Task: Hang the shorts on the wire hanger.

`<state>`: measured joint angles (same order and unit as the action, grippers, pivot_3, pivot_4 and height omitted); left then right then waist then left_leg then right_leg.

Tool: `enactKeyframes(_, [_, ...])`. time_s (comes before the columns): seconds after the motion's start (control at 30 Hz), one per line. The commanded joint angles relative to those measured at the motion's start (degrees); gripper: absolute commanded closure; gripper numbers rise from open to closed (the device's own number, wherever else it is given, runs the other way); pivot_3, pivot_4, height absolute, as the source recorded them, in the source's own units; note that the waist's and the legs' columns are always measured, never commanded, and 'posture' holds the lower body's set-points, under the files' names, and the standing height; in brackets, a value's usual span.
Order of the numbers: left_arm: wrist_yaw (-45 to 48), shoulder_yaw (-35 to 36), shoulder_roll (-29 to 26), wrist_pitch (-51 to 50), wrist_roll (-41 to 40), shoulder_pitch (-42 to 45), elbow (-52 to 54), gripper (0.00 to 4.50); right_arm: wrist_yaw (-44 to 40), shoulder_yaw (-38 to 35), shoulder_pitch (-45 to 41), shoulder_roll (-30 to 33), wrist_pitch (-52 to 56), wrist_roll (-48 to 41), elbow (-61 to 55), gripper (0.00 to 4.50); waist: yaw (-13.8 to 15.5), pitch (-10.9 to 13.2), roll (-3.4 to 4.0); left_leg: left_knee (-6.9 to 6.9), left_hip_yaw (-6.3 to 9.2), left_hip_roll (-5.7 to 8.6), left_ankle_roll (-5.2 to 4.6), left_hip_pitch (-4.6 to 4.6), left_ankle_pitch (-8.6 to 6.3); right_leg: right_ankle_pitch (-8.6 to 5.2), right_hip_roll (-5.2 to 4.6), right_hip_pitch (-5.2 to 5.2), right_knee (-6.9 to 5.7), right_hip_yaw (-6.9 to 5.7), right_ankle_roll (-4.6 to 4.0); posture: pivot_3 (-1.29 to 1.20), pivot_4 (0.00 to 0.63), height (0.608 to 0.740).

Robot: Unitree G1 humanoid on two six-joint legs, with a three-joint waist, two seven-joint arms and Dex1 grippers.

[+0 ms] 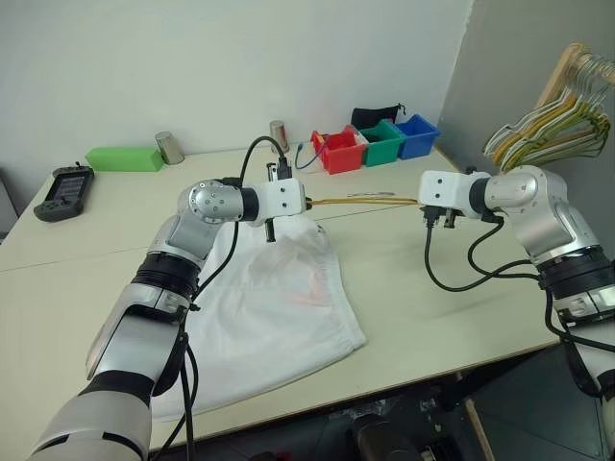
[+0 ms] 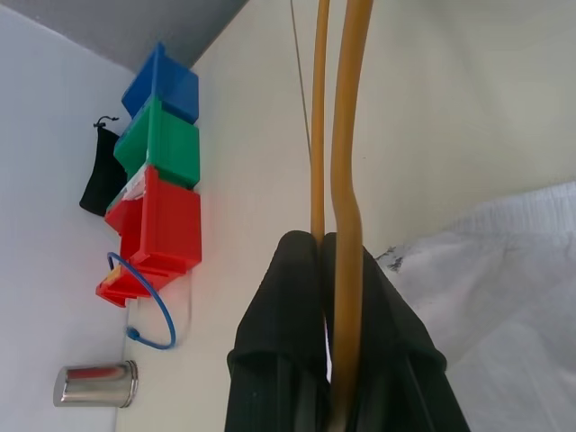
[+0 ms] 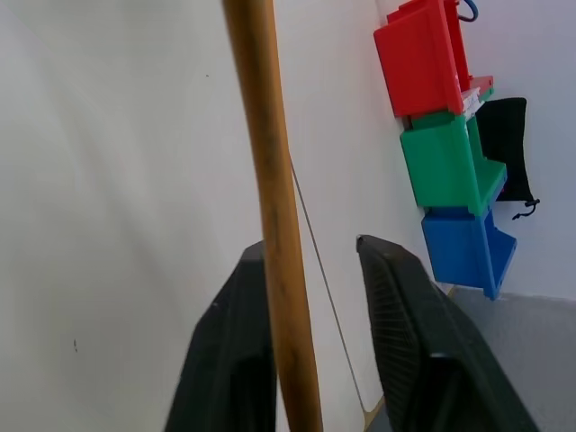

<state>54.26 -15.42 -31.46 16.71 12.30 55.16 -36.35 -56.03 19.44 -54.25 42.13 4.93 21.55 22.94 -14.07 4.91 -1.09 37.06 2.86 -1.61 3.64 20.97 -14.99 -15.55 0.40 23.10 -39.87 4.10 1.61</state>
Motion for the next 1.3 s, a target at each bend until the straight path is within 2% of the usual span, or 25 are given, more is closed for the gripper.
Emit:
enactKeyframes(0.03, [-0.7,0.8,-0.4,0.8,-0.2,1.6,1.0,4.50,0.3,-1.0,-1.0,0.8,-0.9,0.5,-1.4,4.10,0.0,0.0,0.00,0.00,0.00,0.00,0.00,0.00,0.00,0.00,0.00,0.00,0.00,0.00,0.00,-0.15,0.031,0.740])
enactKeyframes(0.1, [-0.8,0.7,-0.3,0.8,-0.1,1.6,1.0,4.50,0.2,-1.0,-1.0,0.8,-1.0,0.6,-1.4,4.47,0.0,0.0,0.00,0.00,0.00,0.00,0.00,0.00,0.00,0.00,0.00,0.00,0.00,0.00,0.00,-0.15,0.031,0.740])
enactKeyframes(0.27, [-1.3,0.6,-0.3,1.3,0.0,1.9,0.8,4.50,-0.2,-0.9,-0.7,1.0,-1.3,0.6,-2.1,4.47,0.0,0.0,0.00,0.00,0.00,0.00,0.00,0.00,0.00,0.00,0.00,0.00,0.00,0.00,0.00,-0.15,0.022,0.740])
enactKeyframes(0.63, [0.0,4.1,-0.5,1.5,-5.8,2.3,2.3,2.38,-0.9,-0.7,1.3,0.9,-0.8,0.3,-4.7,4.50,0.0,0.0,0.00,0.01,0.01,-0.01,0.00,0.00,0.00,0.00,0.00,0.00,0.00,0.00,0.00,-0.14,0.014,0.740])
enactKeyframes(0.9, [4.0,6.9,-2.8,-1.8,-10.9,0.2,9.1,0.87,-0.5,-0.8,1.7,0.1,-0.6,-0.2,-1.8,4.50,0.0,0.0,0.01,0.01,0.01,-0.01,0.01,0.00,0.00,0.00,0.00,0.00,-0.01,-0.01,0.00,-0.11,0.007,0.740])
enactKeyframes(1.03, [5.3,9.8,-5.4,-7.2,-14.6,-2.1,15.3,0.15,0.5,-1.1,2.3,0.2,-1.2,-0.2,1.2,4.50,0.2,0.0,0.02,0.01,0.02,-0.01,0.01,-0.02,0.00,0.00,0.00,0.00,-0.02,0.00,0.00,-0.09,0.008,0.740])
enactKeyframes(1.13, [5.4,13.7,-7.2,-14.9,-19.7,-5.4,22.6,0.06,0.8,-1.3,2.8,1.2,-2.0,-0.1,3.2,4.50,0.4,0.0,0.02,0.00,0.02,-0.02,0.01,-0.02,0.01,0.00,0.00,0.00,-0.03,0.01,-0.01,-0.08,0.011,0.740])
enactKeyframes(1.3, [-0.7,19.8,-7.6,-26.4,-24.6,-13.7,34.3,0.06,-0.7,-2.9,3.6,3.7,-1.2,-1.5,5.9,4.50,1.7,0.0,0.02,0.04,0.02,-0.02,0.01,-0.03,0.01,0.00,-0.01,-0.01,-0.05,0.01,-0.01,-0.07,0.019,0.740])
